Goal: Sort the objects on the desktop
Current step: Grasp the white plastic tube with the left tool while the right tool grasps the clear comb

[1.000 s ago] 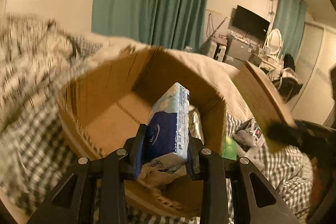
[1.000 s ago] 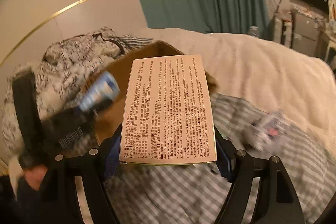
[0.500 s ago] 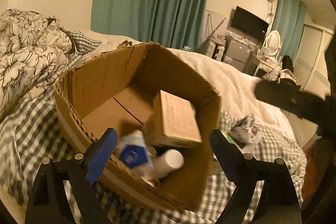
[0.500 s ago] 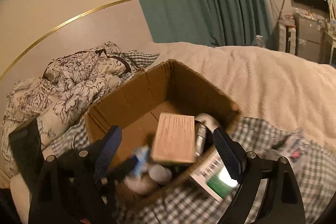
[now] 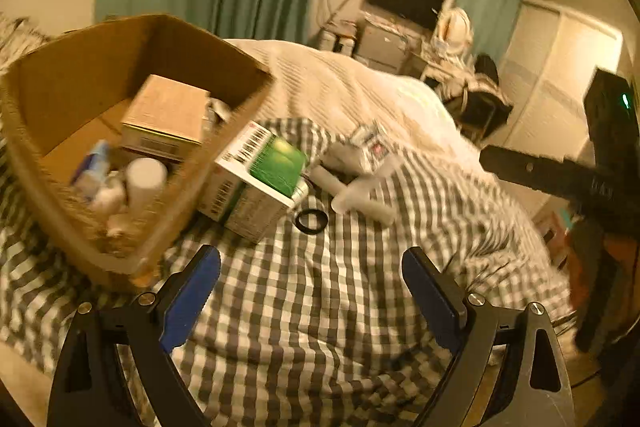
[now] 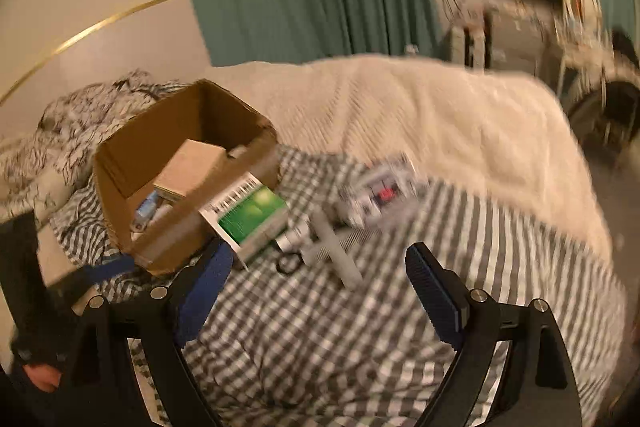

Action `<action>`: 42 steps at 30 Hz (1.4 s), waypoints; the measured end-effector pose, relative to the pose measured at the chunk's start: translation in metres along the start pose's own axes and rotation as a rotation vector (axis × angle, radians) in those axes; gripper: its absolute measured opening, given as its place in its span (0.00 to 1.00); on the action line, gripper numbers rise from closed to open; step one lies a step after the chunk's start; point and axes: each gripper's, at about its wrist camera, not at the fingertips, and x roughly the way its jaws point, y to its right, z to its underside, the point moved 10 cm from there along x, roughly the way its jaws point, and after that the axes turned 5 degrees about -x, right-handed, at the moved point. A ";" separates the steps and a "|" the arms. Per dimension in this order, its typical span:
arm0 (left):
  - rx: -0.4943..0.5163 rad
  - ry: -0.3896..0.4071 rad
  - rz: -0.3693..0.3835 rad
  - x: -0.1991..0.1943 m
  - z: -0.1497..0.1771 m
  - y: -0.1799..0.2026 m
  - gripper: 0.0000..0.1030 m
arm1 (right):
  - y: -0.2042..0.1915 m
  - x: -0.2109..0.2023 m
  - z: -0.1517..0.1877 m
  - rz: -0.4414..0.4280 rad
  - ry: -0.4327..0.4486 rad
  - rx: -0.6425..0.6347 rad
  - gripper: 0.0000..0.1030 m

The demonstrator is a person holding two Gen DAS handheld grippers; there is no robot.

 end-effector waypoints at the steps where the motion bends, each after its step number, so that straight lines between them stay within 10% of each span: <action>1: 0.028 -0.004 -0.023 0.010 0.003 0.001 0.92 | 0.006 0.004 0.005 -0.014 -0.015 0.022 0.86; 21: -0.202 -0.019 -0.070 0.117 -0.039 -0.090 0.92 | 0.012 0.031 0.023 -0.028 -0.088 -0.090 0.86; 31: 0.080 -0.014 -0.064 0.148 -0.029 -0.059 0.92 | 0.011 0.063 0.022 0.025 -0.122 -0.057 0.86; 42: 0.108 0.059 0.062 0.123 -0.024 -0.033 0.88 | 0.029 0.131 0.007 0.073 -0.171 0.095 0.83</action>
